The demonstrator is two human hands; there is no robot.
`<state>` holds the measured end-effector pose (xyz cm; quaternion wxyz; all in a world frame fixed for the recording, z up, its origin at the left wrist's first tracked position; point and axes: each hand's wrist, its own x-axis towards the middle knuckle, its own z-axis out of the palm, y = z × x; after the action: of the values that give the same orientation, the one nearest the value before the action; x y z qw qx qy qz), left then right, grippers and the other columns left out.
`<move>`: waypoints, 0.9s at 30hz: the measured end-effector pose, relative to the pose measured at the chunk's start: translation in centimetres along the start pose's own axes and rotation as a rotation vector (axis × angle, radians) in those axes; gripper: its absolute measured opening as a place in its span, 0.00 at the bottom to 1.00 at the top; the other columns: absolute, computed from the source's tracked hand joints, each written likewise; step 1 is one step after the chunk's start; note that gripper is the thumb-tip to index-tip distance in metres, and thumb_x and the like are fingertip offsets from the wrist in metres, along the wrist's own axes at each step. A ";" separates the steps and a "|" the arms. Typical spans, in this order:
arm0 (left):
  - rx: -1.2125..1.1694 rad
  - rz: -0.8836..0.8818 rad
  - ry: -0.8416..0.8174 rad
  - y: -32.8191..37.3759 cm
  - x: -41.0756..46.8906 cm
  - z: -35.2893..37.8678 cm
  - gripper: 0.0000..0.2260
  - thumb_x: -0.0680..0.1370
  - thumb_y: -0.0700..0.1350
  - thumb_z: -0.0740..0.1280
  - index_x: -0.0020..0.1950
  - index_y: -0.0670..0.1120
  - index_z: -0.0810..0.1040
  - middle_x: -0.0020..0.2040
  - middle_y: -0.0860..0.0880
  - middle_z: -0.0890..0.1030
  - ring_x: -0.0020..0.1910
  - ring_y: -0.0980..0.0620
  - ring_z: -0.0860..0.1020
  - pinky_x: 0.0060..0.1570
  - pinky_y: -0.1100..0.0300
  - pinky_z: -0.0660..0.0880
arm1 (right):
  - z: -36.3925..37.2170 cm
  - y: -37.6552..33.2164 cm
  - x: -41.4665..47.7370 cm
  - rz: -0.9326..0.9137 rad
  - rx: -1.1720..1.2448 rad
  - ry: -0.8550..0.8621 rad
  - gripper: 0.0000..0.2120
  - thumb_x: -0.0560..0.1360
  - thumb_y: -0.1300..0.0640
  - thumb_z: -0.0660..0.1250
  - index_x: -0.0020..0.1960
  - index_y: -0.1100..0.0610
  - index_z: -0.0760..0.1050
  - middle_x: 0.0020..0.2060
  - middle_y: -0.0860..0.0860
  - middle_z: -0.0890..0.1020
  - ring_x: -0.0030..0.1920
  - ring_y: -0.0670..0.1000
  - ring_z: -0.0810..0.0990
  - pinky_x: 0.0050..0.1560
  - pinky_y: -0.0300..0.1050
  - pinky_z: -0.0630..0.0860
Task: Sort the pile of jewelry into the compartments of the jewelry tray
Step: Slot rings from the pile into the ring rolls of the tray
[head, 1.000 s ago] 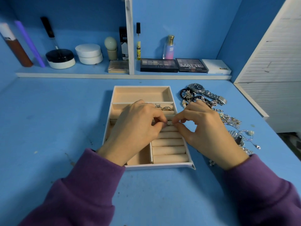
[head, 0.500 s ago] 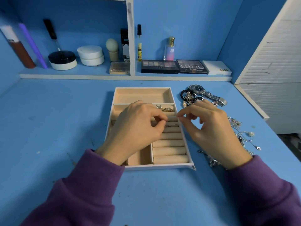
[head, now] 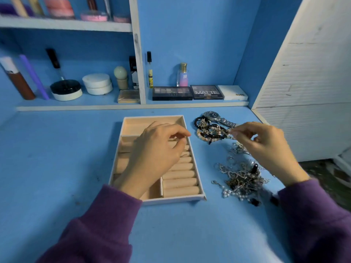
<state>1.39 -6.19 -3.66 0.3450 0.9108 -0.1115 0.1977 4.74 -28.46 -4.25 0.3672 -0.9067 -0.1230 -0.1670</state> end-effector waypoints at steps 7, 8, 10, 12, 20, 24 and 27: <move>0.082 0.054 -0.291 3.6 1.5 4.7 0.08 0.76 0.48 0.66 0.54 0.54 0.79 0.46 0.58 0.79 0.47 0.60 0.69 0.47 0.64 0.67 | 0.0 1.9 -0.2 -0.032 -0.112 0.009 0.11 0.72 0.68 0.64 0.44 0.56 0.82 0.33 0.46 0.77 0.34 0.33 0.73 0.35 0.25 0.65; 0.104 0.062 -0.337 3.9 1.8 5.4 0.09 0.75 0.50 0.66 0.54 0.52 0.79 0.48 0.55 0.80 0.50 0.58 0.69 0.49 0.62 0.68 | 0.0 2.0 -0.2 -0.033 -0.115 0.033 0.11 0.72 0.68 0.63 0.44 0.56 0.82 0.33 0.47 0.77 0.35 0.34 0.73 0.36 0.25 0.65; 0.171 0.057 -0.406 4.4 2.2 6.8 0.13 0.74 0.55 0.67 0.52 0.49 0.79 0.48 0.51 0.81 0.54 0.52 0.71 0.48 0.56 0.70 | 0.2 2.4 -0.1 -0.024 -0.119 0.071 0.12 0.72 0.68 0.62 0.44 0.56 0.82 0.34 0.50 0.78 0.33 0.39 0.72 0.35 0.27 0.64; 0.232 0.037 -0.428 4.8 2.4 7.8 0.16 0.72 0.58 0.68 0.49 0.47 0.79 0.46 0.49 0.80 0.53 0.49 0.71 0.45 0.55 0.70 | 0.4 2.7 0.0 -0.022 -0.125 0.089 0.12 0.71 0.68 0.62 0.43 0.56 0.82 0.34 0.52 0.78 0.33 0.42 0.71 0.36 0.28 0.64; 0.144 -0.031 -0.470 4.8 2.8 8.8 0.11 0.72 0.52 0.70 0.48 0.47 0.80 0.46 0.49 0.82 0.48 0.49 0.77 0.49 0.52 0.76 | 1.0 2.8 -0.1 -0.040 -0.126 0.066 0.12 0.71 0.69 0.62 0.43 0.56 0.81 0.34 0.52 0.77 0.39 0.50 0.74 0.39 0.44 0.70; 0.062 -0.061 -0.415 4.7 2.8 8.3 0.03 0.72 0.46 0.71 0.43 0.49 0.78 0.40 0.54 0.80 0.43 0.53 0.78 0.47 0.54 0.77 | 0.9 2.6 -0.1 -0.046 -0.132 0.053 0.12 0.70 0.69 0.63 0.43 0.56 0.81 0.35 0.51 0.77 0.40 0.50 0.73 0.40 0.40 0.68; 0.028 -0.093 -0.325 4.4 2.9 7.8 0.06 0.71 0.45 0.71 0.37 0.53 0.76 0.34 0.57 0.77 0.38 0.55 0.77 0.40 0.59 0.73 | 0.7 2.5 -0.4 -0.050 -0.146 0.016 0.10 0.71 0.67 0.64 0.45 0.55 0.81 0.37 0.49 0.76 0.41 0.49 0.72 0.43 0.40 0.66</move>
<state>4.69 -14.89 -5.14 0.3186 0.9396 -0.1209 0.0333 5.44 -29.77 -6.47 0.2969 -0.9264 -0.1301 -0.1918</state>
